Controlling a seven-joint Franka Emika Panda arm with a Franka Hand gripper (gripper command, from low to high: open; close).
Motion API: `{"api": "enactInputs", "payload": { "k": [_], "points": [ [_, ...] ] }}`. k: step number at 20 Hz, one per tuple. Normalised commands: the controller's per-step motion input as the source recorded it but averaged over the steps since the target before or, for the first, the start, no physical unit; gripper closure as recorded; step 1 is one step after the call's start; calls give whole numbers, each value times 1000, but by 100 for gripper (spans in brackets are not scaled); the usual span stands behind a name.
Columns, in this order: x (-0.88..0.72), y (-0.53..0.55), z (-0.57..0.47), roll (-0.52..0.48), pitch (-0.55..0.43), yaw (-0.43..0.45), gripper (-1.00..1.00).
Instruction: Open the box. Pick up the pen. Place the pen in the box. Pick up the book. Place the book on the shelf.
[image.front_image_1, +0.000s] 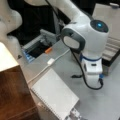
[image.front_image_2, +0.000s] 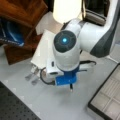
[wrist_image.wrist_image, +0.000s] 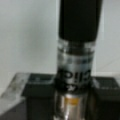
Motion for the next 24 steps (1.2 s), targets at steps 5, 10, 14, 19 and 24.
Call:
{"api": "enactInputs", "payload": {
  "k": [5,10,14,19,24],
  "points": [
    [-446,234,184,-57,-94,-614,100],
    [-349,244,155,-75,-54,-653,100],
    [-237,214,137,34,-28,-418,100],
    [-175,248,105,123,-5,-296,100],
    [-132,336,105,98,2,-239,100]
  ]
}}
